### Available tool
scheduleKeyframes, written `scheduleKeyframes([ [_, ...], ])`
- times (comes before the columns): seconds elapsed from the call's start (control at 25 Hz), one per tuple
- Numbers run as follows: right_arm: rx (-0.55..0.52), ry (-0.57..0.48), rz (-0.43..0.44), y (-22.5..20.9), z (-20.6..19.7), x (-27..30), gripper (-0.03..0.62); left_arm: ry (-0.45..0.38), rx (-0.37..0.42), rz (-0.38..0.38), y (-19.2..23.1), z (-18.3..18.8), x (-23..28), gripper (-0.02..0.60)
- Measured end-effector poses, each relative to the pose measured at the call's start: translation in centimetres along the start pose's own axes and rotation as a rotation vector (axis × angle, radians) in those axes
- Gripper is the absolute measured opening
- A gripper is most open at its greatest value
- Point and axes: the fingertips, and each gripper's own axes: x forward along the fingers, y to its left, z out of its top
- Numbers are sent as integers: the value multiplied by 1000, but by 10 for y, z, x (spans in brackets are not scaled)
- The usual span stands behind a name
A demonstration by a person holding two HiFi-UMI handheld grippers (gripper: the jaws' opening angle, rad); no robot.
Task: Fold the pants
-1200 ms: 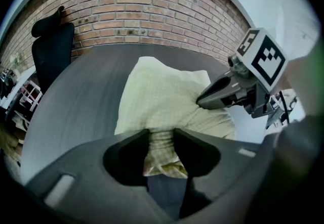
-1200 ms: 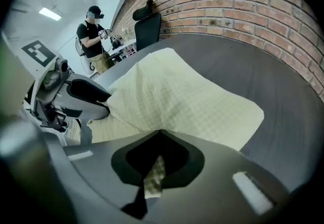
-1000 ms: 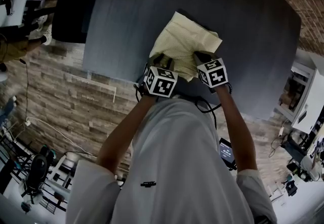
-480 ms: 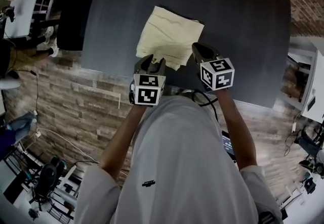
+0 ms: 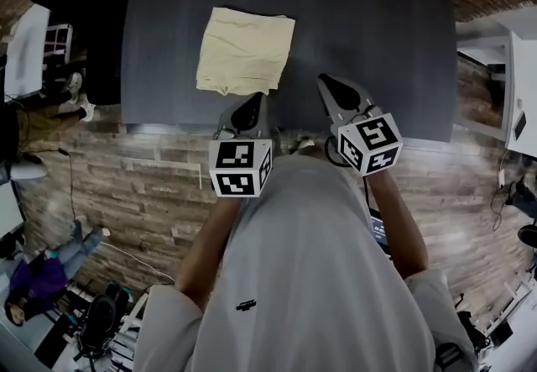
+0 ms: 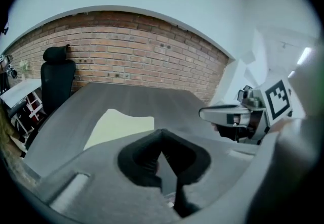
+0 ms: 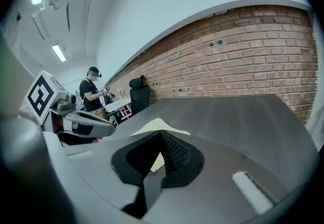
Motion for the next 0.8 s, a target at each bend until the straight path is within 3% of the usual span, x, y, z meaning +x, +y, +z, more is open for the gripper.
scheduleKeyframes([
  [0.44,-40,-38,12,20,-26,-111,6,-50,81,-104,-90,-9,-54,2],
  [0.8,53,-83,10,47,-32,-171,6,-81,122,-141,-134,-22,-83,2],
])
